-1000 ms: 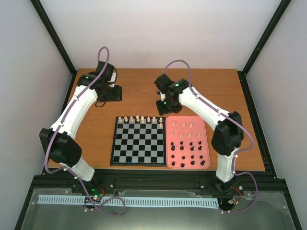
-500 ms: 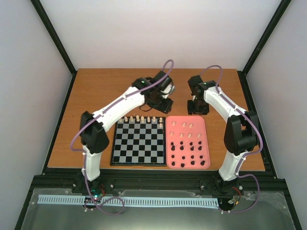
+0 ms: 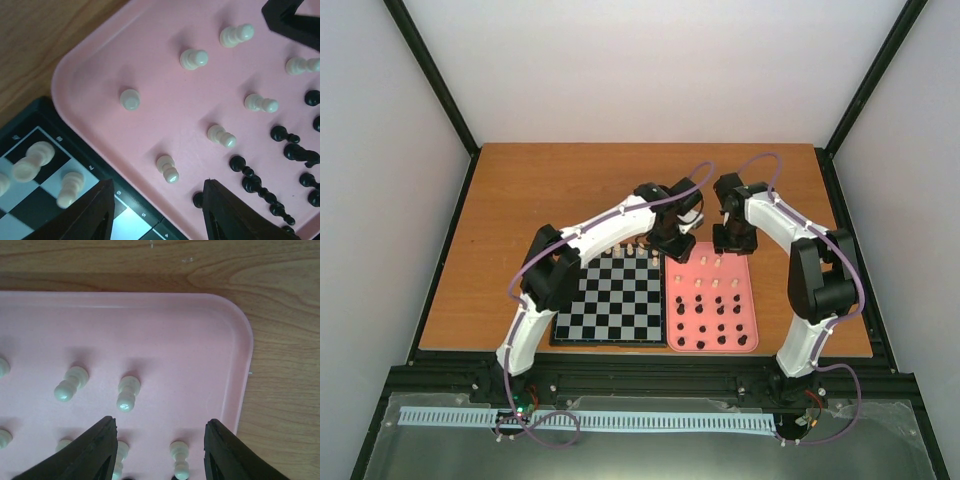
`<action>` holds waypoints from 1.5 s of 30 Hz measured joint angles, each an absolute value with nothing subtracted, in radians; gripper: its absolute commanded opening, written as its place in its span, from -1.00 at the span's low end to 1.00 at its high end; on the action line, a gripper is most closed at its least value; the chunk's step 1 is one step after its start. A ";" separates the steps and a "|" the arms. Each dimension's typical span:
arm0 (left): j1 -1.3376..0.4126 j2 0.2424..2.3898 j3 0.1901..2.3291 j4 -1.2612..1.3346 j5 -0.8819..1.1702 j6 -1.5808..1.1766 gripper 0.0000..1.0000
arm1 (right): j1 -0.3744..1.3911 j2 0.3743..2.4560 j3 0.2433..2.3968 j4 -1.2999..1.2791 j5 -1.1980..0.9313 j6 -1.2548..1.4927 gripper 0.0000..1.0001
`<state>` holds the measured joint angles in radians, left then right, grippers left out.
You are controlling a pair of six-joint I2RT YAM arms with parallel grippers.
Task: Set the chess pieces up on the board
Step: Pick up the chess piece from the storage box.
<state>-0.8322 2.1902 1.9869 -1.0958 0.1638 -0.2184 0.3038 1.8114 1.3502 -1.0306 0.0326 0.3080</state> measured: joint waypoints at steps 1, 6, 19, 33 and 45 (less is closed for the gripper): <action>-0.836 2.201 1.987 -1.095 0.164 -0.217 -0.04 | 0.301 1.811 1.346 -1.025 0.030 0.306 -0.04; -0.846 2.270 2.027 -1.087 0.167 -0.215 -0.12 | 0.275 1.814 1.341 -1.005 0.023 0.289 -0.04; -0.846 2.394 2.154 -1.071 0.152 -0.231 -0.19 | 0.269 1.814 1.340 -1.000 0.008 0.236 -0.04; -0.846 2.402 2.165 -1.077 0.073 -0.242 -0.18 | 0.268 1.813 1.306 -0.990 -0.035 0.217 -0.04; -0.846 2.425 2.165 -1.077 0.054 -0.241 -0.38 | 0.263 1.811 1.295 -0.990 -0.038 0.213 -0.04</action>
<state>-0.8463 2.4248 2.1647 -1.0767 0.0544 -0.2405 0.2626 1.8107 1.2949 -0.9897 -0.0380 0.2134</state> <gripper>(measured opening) 0.316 0.480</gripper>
